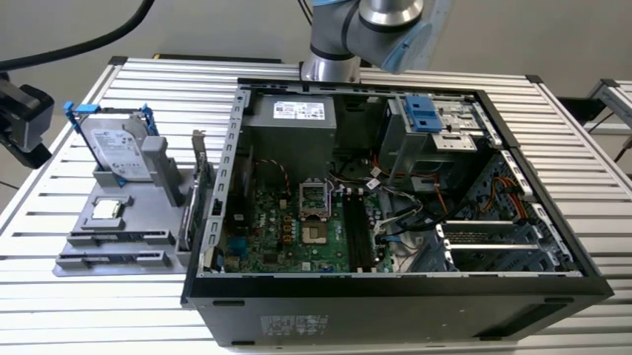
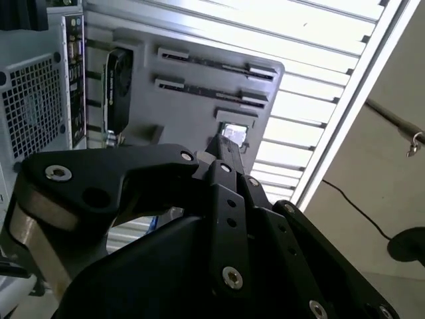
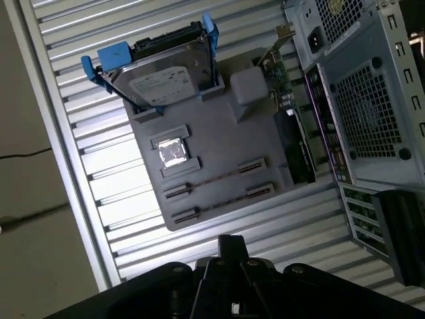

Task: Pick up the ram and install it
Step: 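Pick up the ram and move it above insertion slot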

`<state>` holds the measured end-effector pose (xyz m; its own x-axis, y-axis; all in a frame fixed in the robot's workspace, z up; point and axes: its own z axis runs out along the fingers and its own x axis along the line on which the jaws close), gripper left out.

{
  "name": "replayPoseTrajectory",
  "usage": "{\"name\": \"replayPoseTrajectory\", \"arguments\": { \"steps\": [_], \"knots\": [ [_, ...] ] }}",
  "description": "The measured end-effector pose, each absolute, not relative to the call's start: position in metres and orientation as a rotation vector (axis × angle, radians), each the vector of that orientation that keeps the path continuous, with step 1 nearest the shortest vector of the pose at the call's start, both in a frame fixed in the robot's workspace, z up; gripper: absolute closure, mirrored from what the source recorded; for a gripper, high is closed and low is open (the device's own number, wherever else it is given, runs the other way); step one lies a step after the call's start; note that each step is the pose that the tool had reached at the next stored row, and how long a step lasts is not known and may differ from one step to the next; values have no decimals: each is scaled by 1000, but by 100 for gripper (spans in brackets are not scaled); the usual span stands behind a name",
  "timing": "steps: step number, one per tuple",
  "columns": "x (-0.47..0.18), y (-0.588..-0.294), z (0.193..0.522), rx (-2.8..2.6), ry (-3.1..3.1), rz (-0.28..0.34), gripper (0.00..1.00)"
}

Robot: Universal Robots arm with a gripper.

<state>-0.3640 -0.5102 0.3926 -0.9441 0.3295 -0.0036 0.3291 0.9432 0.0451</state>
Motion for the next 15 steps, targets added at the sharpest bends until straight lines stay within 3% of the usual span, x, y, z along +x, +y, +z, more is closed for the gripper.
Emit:
{"name": "replayPoseTrajectory", "arguments": {
  "steps": [15],
  "knots": [
    [-364,-510,393,648,3064,67,100]
  ]
}}
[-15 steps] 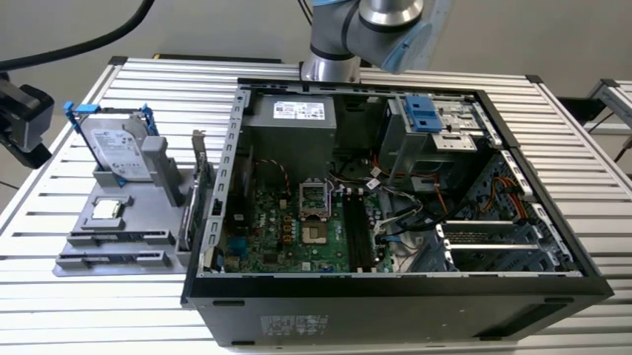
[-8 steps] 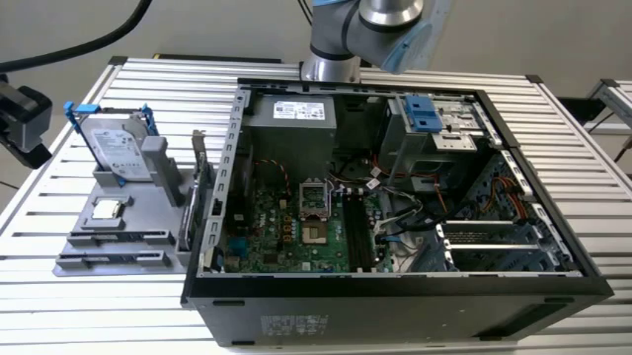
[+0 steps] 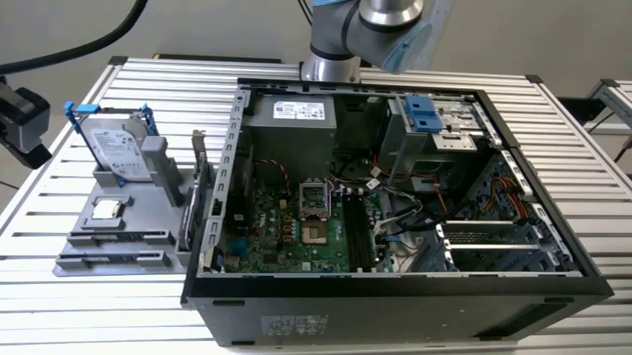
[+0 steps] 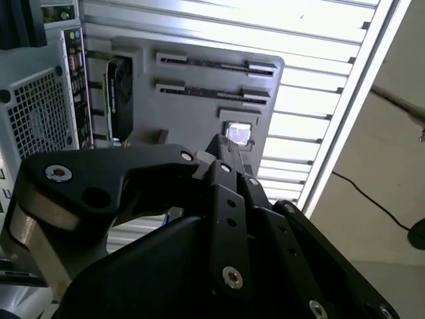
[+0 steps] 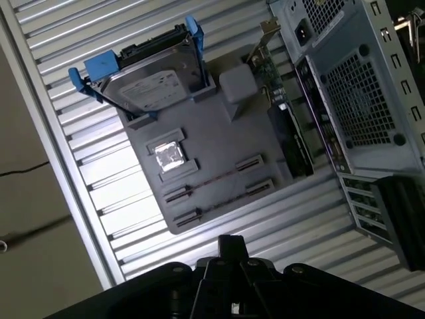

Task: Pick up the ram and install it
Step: 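Pick up the ram and move it above insertion slot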

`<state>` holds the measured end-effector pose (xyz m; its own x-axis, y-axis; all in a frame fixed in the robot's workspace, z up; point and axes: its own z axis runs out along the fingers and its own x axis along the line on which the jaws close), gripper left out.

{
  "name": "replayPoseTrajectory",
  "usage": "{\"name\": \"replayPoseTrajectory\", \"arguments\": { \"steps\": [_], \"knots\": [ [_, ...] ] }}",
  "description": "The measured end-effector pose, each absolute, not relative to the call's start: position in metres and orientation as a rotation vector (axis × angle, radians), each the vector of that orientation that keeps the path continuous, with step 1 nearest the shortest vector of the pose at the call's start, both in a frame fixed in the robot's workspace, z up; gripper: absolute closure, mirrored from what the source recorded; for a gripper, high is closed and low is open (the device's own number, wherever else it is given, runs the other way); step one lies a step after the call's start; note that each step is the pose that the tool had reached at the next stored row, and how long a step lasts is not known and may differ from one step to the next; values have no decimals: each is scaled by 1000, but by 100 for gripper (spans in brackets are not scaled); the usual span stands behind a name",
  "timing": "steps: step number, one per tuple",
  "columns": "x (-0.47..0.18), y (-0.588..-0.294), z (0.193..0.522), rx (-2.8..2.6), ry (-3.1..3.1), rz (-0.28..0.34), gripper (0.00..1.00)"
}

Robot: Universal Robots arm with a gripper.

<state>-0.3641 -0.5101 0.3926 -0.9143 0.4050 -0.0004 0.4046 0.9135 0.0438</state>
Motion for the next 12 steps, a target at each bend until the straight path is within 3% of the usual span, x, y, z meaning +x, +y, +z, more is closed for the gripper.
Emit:
{"name": "replayPoseTrajectory", "arguments": {
  "steps": [12],
  "knots": [
    [-364,-510,393,749,3042,66,100]
  ]
}}
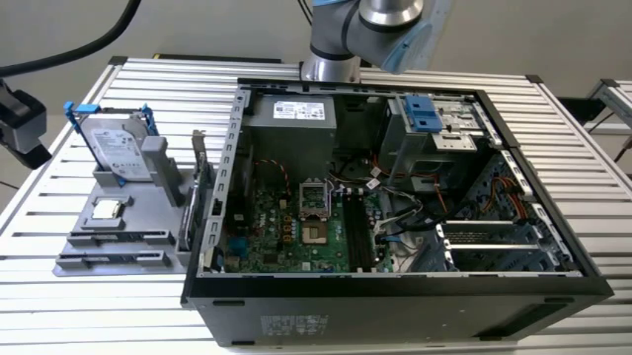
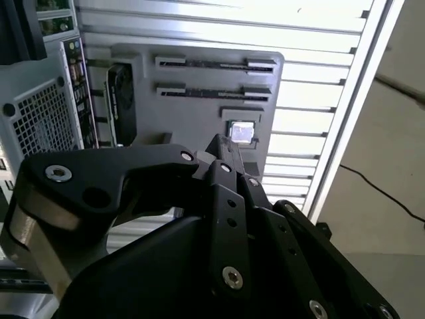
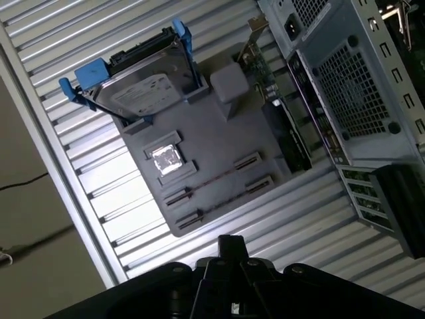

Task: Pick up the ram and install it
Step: 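Pick up the ram and move it above insertion slot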

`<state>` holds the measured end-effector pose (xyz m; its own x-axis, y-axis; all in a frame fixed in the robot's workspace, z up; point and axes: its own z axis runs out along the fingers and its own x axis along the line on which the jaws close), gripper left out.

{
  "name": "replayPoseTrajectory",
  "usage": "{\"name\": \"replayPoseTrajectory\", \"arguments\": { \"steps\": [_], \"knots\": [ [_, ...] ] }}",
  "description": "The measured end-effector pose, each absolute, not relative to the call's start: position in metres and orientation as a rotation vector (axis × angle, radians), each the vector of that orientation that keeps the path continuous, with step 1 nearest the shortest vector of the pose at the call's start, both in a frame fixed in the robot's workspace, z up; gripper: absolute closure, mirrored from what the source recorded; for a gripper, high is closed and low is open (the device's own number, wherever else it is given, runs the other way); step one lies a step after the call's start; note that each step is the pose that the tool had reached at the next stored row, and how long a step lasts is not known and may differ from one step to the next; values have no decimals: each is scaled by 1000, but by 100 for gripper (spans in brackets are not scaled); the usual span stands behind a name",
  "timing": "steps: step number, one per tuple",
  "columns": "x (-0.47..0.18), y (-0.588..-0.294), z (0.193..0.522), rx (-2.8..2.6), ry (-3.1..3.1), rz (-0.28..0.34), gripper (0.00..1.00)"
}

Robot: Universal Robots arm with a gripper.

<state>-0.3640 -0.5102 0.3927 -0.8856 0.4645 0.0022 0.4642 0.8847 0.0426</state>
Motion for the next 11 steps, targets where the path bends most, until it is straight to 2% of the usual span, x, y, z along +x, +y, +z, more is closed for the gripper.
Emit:
{"name": "replayPoseTrajectory", "arguments": {
  "steps": [11],
  "knots": [
    [-364,-510,393,864,3012,65,100]
  ]
}}
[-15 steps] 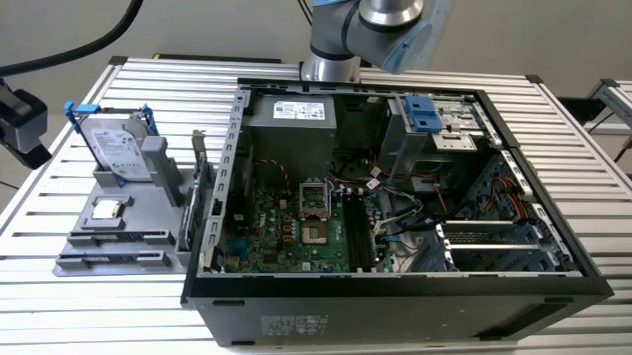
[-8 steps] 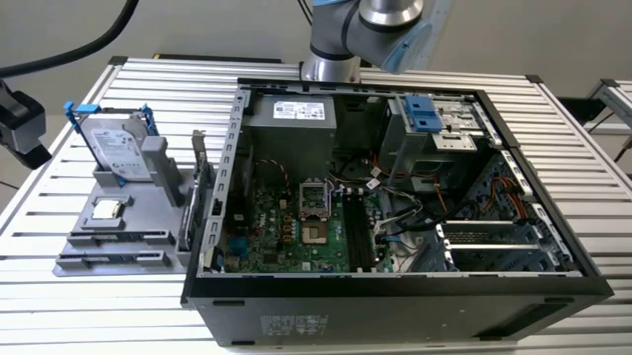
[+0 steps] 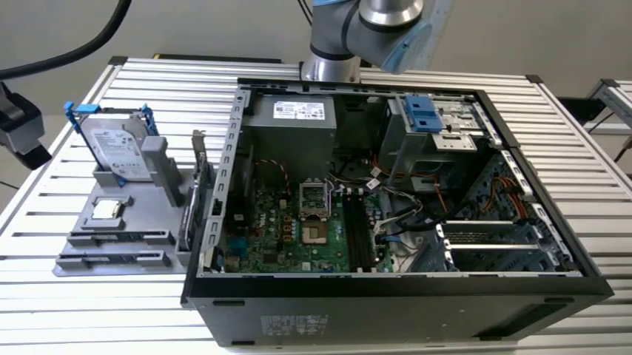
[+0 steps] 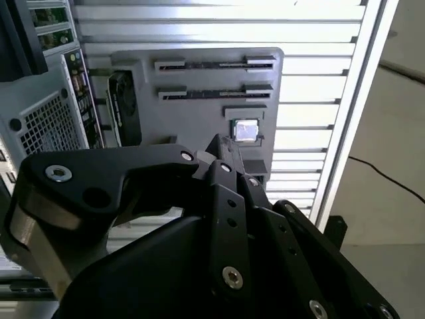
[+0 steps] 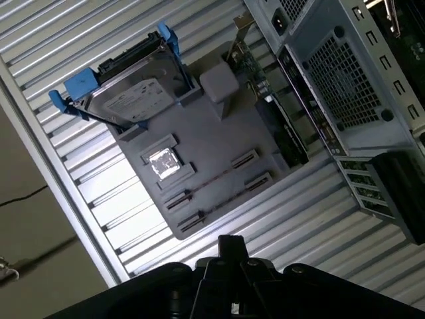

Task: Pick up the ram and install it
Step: 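Pick up the ram and move it above insertion slot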

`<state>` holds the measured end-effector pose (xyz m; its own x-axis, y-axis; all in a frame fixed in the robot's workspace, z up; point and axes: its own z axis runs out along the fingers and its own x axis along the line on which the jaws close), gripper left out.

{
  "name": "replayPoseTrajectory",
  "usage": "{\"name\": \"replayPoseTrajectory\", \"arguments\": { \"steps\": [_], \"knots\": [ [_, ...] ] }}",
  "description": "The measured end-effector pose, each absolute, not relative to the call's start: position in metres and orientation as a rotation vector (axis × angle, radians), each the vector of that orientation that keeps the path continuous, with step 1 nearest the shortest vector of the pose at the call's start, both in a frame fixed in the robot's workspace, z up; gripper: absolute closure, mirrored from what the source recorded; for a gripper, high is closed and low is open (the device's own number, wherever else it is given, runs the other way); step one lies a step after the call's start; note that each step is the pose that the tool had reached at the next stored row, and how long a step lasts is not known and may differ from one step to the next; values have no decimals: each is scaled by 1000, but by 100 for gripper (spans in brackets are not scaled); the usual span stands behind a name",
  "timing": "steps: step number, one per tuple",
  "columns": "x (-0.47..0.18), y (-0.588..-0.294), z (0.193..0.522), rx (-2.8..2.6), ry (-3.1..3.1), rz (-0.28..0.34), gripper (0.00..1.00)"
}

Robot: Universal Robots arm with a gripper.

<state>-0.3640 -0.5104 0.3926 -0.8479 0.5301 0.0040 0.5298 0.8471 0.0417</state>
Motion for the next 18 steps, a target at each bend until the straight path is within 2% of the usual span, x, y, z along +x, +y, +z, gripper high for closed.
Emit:
{"name": "replayPoseTrajectory", "arguments": {
  "steps": [18],
  "knots": [
    [-364,-511,393,1061,2949,62,100]
  ]
}}
